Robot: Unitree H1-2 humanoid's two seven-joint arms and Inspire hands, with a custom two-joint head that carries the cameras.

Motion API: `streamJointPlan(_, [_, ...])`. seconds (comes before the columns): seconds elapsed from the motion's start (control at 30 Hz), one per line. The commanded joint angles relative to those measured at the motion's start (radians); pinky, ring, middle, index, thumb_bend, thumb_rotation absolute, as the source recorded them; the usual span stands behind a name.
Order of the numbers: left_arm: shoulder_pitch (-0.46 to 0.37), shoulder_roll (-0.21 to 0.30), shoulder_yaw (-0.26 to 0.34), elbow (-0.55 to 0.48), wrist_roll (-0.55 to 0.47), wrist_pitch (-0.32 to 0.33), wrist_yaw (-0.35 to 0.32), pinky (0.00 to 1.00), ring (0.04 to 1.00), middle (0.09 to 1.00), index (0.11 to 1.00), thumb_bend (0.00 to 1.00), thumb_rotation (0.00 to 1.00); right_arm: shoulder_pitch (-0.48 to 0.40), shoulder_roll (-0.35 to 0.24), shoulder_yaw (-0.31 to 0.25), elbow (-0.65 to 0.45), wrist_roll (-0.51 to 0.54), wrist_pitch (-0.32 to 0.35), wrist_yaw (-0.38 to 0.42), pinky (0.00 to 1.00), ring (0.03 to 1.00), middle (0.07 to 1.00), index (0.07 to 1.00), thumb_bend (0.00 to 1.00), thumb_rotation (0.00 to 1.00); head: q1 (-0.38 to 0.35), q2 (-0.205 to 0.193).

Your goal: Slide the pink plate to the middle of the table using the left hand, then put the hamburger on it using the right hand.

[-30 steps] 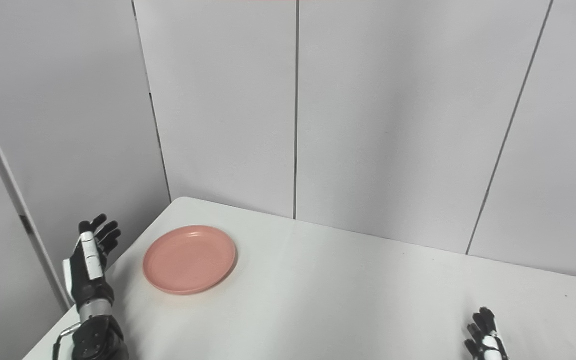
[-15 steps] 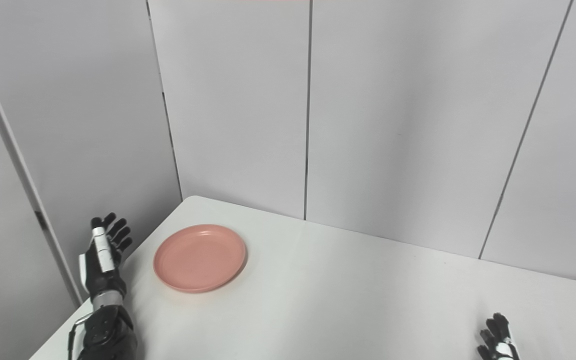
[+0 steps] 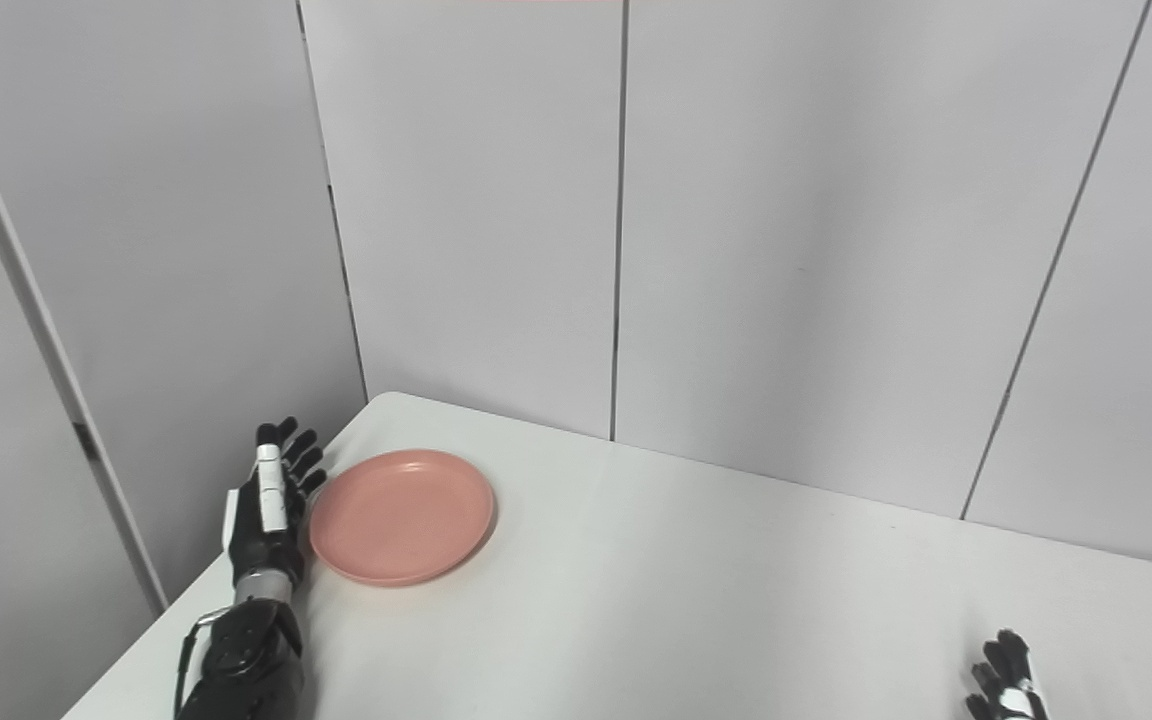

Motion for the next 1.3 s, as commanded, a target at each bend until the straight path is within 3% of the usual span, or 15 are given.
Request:
streamJointPlan(0.0, [0.004,-0.013,-0.014,0.001,0.008,0.022,-0.013,0.88,0.895,0.888,0.881,0.92,1.00,0.016,0.005,-0.006,0.003,0.005,-0.061,-0.002,1.00,1.000,1.000,1.000,0.60,1.00,-0.001,0.001])
streamJointPlan(0.2, [0.009,-0.024,-0.037,-0.026,0.008,0.070,-0.026,0.89,0.892,0.889,0.884,0.93,1.00,0.014,0.005,-0.007,0.010,-0.006,-0.059,-0.009,1.00,1.000,1.000,1.000,0.61,1.00,-0.004,-0.002])
streamJointPlan(0.4, [0.021,-0.046,-0.038,-0.080,-0.048,0.147,-0.074,0.81,0.846,0.847,0.833,0.98,1.00,0.011,0.008,-0.005,0.013,0.015,-0.058,0.004,1.00,1.000,1.000,1.000,0.60,0.99,-0.025,-0.004])
streamJointPlan(0.5, [0.026,-0.058,-0.042,-0.098,-0.049,0.155,-0.076,0.77,0.807,0.809,0.798,0.98,1.00,0.011,0.011,-0.005,0.019,0.009,-0.063,-0.001,1.00,1.000,1.000,1.000,0.62,0.98,-0.034,-0.004])
streamJointPlan(0.83, [0.060,-0.123,-0.102,-0.194,-0.052,0.211,-0.151,0.73,0.765,0.766,0.751,1.00,1.00,0.003,0.020,0.010,0.026,0.021,-0.057,0.017,1.00,1.000,1.000,1.000,0.66,0.98,-0.126,-0.006])
streamJointPlan(0.93, [0.071,-0.148,-0.134,-0.217,-0.042,0.228,-0.164,0.74,0.787,0.782,0.769,0.94,1.00,0.006,0.020,0.016,0.012,0.009,-0.048,0.010,1.00,1.000,1.000,1.000,0.62,1.00,-0.146,-0.002])
streamJointPlan(1.07, [0.072,-0.184,-0.181,-0.207,-0.015,0.216,-0.183,0.77,0.806,0.797,0.786,0.91,1.00,0.024,0.045,0.021,-0.062,0.037,0.023,0.000,1.00,1.000,1.000,1.000,0.56,1.00,-0.210,0.018])
streamJointPlan(1.27, [0.081,-0.238,-0.225,-0.219,0.030,0.228,-0.171,0.79,0.813,0.807,0.788,0.87,1.00,0.024,0.058,0.033,-0.073,0.040,0.022,0.003,1.00,1.000,1.000,1.000,0.52,1.00,-0.289,0.040])
